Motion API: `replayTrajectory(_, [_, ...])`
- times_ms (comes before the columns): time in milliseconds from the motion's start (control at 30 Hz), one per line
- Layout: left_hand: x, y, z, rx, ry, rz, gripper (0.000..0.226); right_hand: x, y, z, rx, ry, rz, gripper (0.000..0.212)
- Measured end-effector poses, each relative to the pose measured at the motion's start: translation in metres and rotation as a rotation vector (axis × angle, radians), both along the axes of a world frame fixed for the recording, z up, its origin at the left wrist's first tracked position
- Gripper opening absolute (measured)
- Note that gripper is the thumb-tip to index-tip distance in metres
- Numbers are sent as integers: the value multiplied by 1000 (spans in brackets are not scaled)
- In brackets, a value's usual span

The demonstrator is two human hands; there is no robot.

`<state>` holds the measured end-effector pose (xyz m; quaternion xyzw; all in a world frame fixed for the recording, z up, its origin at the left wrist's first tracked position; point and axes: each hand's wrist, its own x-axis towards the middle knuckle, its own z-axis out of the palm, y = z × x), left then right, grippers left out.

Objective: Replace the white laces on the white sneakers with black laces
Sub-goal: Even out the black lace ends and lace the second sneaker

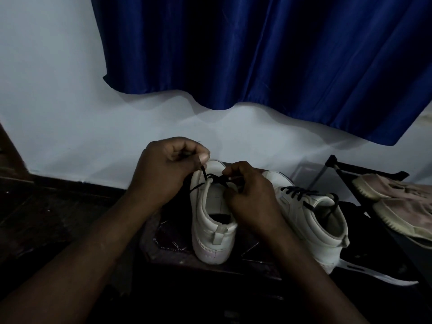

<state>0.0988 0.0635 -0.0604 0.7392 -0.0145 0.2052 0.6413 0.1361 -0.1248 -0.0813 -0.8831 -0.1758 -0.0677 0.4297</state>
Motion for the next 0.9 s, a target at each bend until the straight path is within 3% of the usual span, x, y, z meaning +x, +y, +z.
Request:
replayTrajectory(67, [1,-1,1,-20,-26,-12,11,-2,0,2,111,64,42,35])
replayTrajectory(233, [1,-15,-1,2,-34,-121,32,-6,10,17,710,319,163,18])
replayTrajectory(300, [1,-18,-2,74,-48,-133,42,-6,13,22,760,361,158,20])
replayTrajectory(433, [-1,-22,3,269,-101,-129,76,-5,16,20,648,338,118,33])
replayTrajectory(600, [-3,-25,8,350,-134,-156,99,-5,17,24,703,335,207,27])
replayTrajectory(767, [-4,-30,9,424,-154,-135,106,-8,16,32,869,299,278,37])
replayTrajectory(900, [0,-26,5,335,-130,-79,108,0,4,37,1244,424,314,37])
